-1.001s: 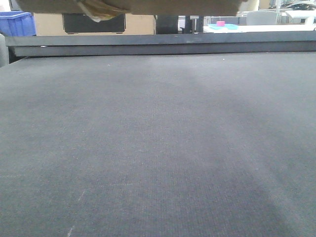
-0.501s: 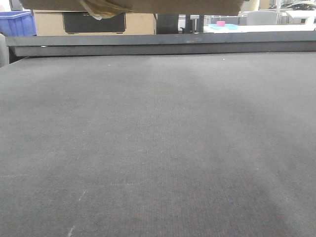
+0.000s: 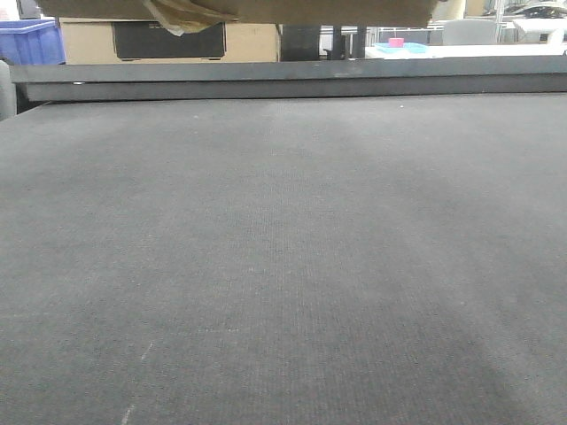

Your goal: Stack two boxes on right shelf middle

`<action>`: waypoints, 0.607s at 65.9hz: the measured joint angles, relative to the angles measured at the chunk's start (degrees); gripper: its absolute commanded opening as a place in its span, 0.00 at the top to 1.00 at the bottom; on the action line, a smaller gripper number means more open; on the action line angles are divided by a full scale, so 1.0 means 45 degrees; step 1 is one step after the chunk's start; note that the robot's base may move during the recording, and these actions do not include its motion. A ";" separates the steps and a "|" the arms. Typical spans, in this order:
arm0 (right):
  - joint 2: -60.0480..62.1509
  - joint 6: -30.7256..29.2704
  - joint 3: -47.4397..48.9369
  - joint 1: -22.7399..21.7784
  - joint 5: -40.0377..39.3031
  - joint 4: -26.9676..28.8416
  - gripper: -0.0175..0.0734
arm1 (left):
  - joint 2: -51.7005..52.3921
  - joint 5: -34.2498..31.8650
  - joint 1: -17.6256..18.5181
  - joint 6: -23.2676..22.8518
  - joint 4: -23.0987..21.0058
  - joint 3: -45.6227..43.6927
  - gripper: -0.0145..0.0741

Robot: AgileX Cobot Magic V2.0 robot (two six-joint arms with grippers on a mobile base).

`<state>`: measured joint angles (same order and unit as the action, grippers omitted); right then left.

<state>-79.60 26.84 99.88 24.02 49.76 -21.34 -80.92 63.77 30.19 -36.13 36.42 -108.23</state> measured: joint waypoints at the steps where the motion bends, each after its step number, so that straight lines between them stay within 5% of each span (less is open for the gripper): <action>1: 0.0000 0.0000 0.0000 0.0000 0.0000 0.0000 0.98 | 0.0000 0.0000 0.0000 0.0000 0.0000 0.0000 0.96; 40: 0.0000 0.0000 0.0000 0.0000 -0.0102 -0.0027 0.98 | 0.0000 0.0000 0.0000 0.0000 0.0000 0.0000 0.96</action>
<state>-79.60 26.84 99.88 24.02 49.30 -21.46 -80.92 63.77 30.19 -36.13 36.42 -108.23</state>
